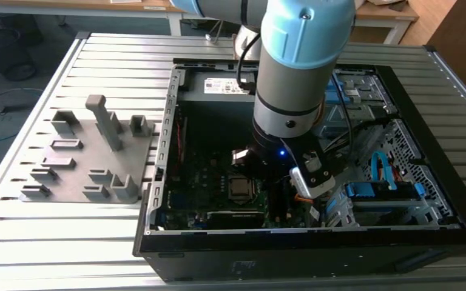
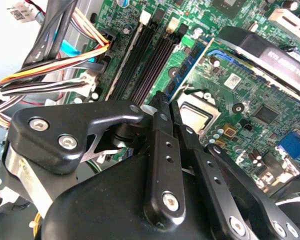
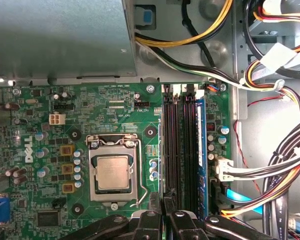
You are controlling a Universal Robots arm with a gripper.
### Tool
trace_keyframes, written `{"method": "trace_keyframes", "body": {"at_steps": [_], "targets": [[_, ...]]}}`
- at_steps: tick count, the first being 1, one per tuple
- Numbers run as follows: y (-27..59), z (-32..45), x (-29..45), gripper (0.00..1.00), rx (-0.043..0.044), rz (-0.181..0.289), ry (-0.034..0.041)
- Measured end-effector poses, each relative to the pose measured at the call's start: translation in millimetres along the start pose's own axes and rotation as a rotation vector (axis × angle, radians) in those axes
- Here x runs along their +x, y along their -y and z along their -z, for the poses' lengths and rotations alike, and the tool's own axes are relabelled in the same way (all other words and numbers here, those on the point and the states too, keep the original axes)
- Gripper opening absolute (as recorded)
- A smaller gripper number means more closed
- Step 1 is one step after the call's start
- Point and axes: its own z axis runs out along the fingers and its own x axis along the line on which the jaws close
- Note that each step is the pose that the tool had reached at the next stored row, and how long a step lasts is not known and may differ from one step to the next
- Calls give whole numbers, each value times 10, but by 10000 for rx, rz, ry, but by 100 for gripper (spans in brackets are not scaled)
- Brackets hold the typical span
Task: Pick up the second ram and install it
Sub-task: 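Insert the second ram into the second slot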
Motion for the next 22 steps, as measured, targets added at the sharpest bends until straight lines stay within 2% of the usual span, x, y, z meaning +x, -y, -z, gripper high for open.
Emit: {"method": "trace_keyframes", "body": {"at_steps": [22], "targets": [[-17,-83,3,14,2,-1,-1]]}}
